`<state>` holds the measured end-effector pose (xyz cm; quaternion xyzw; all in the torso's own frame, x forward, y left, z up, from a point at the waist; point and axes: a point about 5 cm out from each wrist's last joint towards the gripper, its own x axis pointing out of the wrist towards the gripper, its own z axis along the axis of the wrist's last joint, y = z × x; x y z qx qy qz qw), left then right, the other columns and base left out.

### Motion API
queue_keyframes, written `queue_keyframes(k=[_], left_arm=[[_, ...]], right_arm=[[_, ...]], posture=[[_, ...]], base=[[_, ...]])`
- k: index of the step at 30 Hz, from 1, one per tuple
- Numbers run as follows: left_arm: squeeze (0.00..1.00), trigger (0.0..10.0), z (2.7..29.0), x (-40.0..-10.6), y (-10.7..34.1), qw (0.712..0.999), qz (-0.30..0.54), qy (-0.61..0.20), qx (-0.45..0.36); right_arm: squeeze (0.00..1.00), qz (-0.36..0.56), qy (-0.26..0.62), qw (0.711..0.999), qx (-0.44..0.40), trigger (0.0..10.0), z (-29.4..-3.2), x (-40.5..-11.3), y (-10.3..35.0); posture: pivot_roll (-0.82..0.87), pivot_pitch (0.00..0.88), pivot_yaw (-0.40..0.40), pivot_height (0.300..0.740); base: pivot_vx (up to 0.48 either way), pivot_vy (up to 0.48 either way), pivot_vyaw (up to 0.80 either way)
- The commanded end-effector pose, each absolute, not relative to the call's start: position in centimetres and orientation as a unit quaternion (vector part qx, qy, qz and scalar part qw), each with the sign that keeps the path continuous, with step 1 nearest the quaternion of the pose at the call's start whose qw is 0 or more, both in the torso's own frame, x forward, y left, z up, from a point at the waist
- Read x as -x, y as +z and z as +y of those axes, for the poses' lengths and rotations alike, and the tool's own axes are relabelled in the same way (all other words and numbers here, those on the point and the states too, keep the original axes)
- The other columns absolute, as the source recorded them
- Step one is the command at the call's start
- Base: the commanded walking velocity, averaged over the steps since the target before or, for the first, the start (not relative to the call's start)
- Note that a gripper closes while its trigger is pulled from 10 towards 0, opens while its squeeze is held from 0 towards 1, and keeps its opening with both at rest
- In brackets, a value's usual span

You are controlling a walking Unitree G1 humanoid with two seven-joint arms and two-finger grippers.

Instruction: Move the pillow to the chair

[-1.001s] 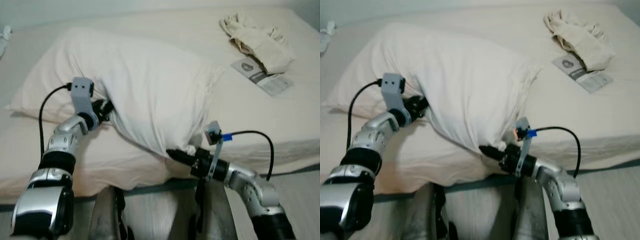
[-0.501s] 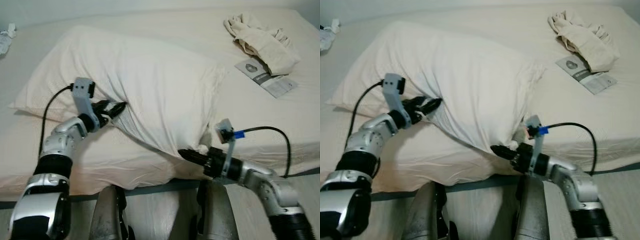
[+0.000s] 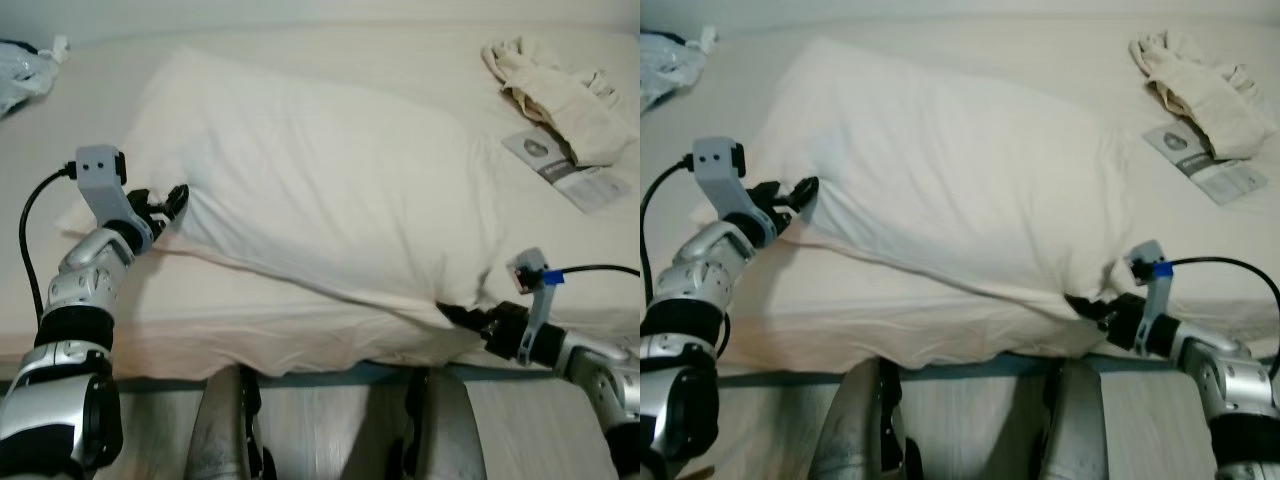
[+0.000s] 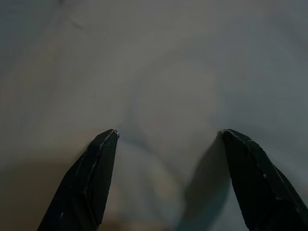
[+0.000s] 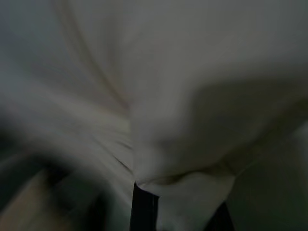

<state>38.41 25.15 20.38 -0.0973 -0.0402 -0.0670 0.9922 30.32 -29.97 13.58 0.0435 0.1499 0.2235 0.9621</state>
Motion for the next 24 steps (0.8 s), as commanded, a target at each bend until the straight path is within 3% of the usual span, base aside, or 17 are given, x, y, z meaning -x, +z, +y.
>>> queue_keyframes(k=[1,8,9,18,24], left_arm=[[0.0,10.0,25.6,-38.2,19.7,0.992,-0.028,-0.061,0.103],[0.0,10.0,25.3,-38.3,19.3,0.991,-0.019,-0.072,0.114],[1.0,10.0,25.5,-38.2,19.1,0.991,-0.01,-0.067,0.118],[1.0,10.0,25.6,-38.2,18.4,0.982,0.032,-0.098,0.157],[1.0,10.0,26.4,-37.8,17.1,0.962,0.103,-0.079,0.239]], right_arm=[[0.0,0.184,0.052,0.981,-0.022,0.0,-35.5,-28.5,12.8],[0.0,0.112,-0.059,0.992,-0.022,0.0,-38.4,-29.0,14.9],[0.0,0.104,-0.062,0.992,-0.031,0.0,-38.5,-29.1,15.0],[0.0,0.101,-0.029,0.994,-0.041,0.0,-37.3,-29.8,14.3],[0.0,0.101,-0.007,0.994,-0.047,0.0,-36.6,-30.2,13.8]], posture=[[0.06,0.313,0.046,0.536],[0.06,0.308,0.044,0.536],[0.06,0.304,0.043,0.536],[0.07,0.3,0.045,0.536],[0.07,0.302,0.047,0.536]], base=[[0.0,0.0,0.0],[0.0,0.0,0.0],[0.0,0.0,0.0],[0.0,0.0,0.0],[0.0,0.0,0.0]])
